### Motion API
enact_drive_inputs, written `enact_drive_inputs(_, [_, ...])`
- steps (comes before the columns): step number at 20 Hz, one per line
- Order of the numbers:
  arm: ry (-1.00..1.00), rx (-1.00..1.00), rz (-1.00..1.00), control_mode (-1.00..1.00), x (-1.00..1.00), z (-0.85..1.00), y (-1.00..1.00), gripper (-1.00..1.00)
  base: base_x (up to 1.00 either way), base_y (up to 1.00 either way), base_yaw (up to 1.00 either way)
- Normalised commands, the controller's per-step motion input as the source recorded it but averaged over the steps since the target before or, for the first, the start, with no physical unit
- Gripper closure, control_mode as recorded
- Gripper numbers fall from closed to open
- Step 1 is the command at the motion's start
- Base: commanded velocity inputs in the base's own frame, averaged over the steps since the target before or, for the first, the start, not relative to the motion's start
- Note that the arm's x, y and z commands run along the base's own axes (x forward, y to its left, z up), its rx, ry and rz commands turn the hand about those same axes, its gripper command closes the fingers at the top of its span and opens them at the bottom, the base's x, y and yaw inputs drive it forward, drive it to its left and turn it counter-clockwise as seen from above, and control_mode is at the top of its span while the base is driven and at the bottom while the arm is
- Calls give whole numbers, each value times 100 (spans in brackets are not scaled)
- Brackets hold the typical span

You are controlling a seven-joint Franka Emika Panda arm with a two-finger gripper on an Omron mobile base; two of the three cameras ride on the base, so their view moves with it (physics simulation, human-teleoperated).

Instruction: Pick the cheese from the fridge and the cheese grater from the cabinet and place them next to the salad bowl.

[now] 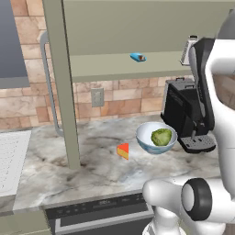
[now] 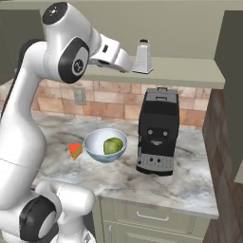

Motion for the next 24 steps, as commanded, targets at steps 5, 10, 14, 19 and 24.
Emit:
enact_drive_inputs(5, [-12, -1, 0, -100, 31, 0, -8, -100, 0, 0, 0])
enact_drive_inputs(10, [-1, 0, 0, -100, 47, 0, -8, -100, 0, 0, 0])
enact_drive_inputs(14, [0, 0, 0, -100, 36, 15, -12, -100, 0, 0, 0])
enact_drive_inputs(19, [0, 0, 0, -100, 35, 6, -19, -100, 0, 0, 0])
enact_drive_inputs(24, [-1, 0, 1, -100, 14, -4, -16, -100, 0, 0, 0])
